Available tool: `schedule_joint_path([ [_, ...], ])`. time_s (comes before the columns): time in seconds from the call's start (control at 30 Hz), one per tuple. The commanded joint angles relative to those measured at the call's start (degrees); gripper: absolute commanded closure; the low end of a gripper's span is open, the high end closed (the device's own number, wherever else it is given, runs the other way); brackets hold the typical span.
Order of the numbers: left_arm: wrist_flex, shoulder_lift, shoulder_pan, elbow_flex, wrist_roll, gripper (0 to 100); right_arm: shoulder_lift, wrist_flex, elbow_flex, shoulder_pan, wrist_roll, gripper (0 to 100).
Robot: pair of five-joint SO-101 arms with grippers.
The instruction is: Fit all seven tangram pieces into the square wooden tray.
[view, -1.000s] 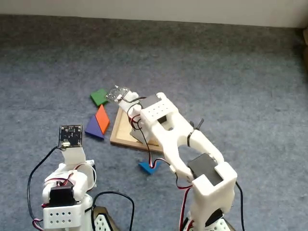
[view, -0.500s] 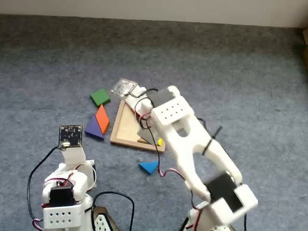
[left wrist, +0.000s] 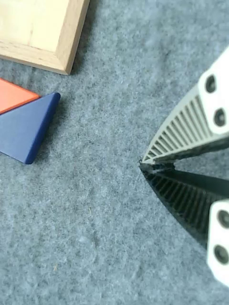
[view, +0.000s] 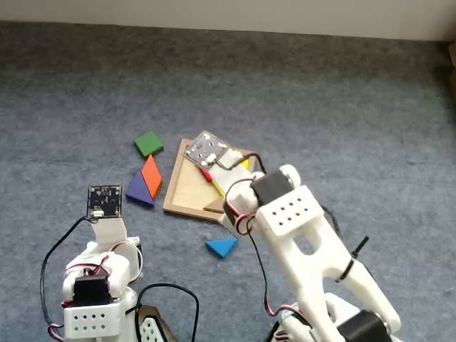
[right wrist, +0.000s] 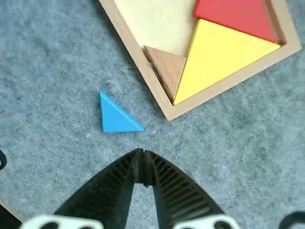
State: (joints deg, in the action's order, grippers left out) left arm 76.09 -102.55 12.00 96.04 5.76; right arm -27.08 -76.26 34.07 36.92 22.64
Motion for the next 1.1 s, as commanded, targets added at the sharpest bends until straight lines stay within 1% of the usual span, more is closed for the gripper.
schedule_joint_path([
  [0.0,0.3,-0.7,0.5,1.2,-0.4,99,-5.7,3.5,4.0,-0.8,-0.9,99.4],
  [0.27,0.3,-0.7,0.5,1.2,-0.4,99,-11.6,10.0,14.5,-0.7,-0.9,99.4],
  [0.57,0.3,-0.7,0.5,1.2,-0.4,99,-12.5,15.7,22.0,-0.7,-1.1,99.4],
  [0.7,0.3,-0.7,0.5,1.2,-0.4,99,-12.3,16.6,22.5,-0.6,-7.6,98.7],
  [0.77,0.3,-0.7,0.5,1.2,-0.4,99,-12.1,16.5,22.5,-0.6,-9.1,94.4],
  [0.9,0.3,-0.7,0.5,1.2,-0.4,99,-12.0,16.5,22.5,-0.5,-9.7,84.0],
  [0.97,0.3,-0.7,0.5,1.2,-0.4,99,-12.0,16.5,22.5,0.7,-9.7,81.7],
  [1.07,0.3,-0.7,0.5,1.2,-0.4,99,-12.0,16.7,22.6,5.2,-9.8,81.4],
])
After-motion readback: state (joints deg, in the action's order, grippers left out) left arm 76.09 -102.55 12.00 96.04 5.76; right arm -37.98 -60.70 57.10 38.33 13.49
